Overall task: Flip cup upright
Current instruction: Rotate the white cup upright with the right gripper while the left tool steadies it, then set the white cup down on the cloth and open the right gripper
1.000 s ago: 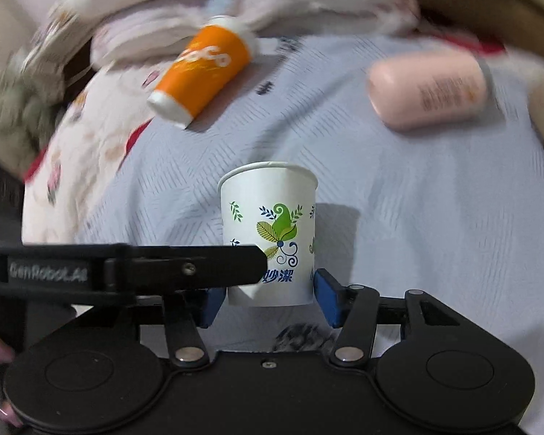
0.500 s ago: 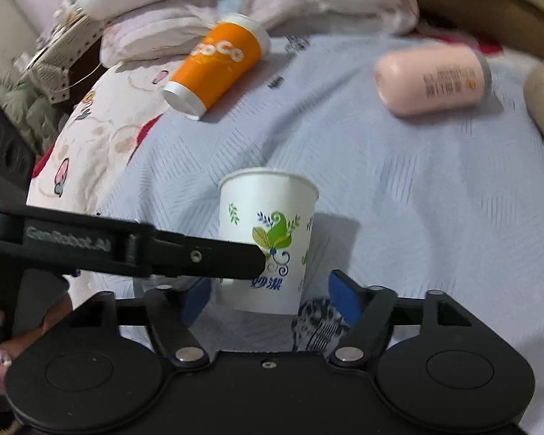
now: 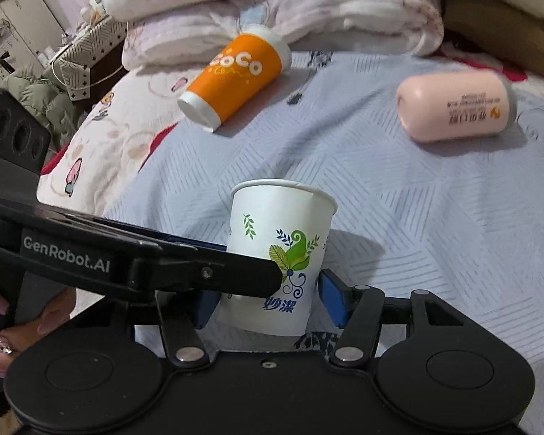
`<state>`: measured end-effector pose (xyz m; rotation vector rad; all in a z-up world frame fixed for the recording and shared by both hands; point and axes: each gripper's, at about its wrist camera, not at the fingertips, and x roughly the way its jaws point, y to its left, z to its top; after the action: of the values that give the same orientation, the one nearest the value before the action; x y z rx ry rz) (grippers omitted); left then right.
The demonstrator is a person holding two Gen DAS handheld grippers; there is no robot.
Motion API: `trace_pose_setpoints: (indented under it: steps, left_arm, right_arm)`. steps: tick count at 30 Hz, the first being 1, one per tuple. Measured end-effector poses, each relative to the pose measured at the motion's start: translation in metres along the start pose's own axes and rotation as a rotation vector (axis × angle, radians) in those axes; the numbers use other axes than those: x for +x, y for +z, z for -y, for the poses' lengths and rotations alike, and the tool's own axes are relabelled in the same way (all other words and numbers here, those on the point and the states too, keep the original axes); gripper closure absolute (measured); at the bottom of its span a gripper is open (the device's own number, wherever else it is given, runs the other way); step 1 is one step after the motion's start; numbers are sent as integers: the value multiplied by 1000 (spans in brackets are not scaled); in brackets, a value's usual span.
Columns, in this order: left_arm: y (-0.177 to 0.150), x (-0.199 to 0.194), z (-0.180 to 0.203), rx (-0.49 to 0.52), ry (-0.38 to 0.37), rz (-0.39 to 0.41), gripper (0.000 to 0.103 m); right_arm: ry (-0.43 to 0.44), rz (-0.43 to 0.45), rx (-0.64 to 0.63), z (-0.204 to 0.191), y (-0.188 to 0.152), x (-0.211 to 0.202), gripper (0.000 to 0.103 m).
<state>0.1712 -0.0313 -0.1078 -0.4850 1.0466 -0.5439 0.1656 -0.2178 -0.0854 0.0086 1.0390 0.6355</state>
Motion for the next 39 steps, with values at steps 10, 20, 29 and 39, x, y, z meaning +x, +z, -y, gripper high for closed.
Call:
trace_pose_setpoints:
  steps: [10,20,29,39]
  left_arm:
    - [-1,-17,38,279,82,208,50]
    - [2,-2,32,352,146,295,49]
    - [-7,22,35,427,170,276,50]
    - [-9,27,34,414,158,270,50]
  right_arm:
    - [-143,290,-174,-23,-3,-16,40]
    - [-284,529,-373,-27,-18,10,40]
    - [-305,523,-365,-12,-22,30,40]
    - [-291,477,-275,-2,-21,33,40]
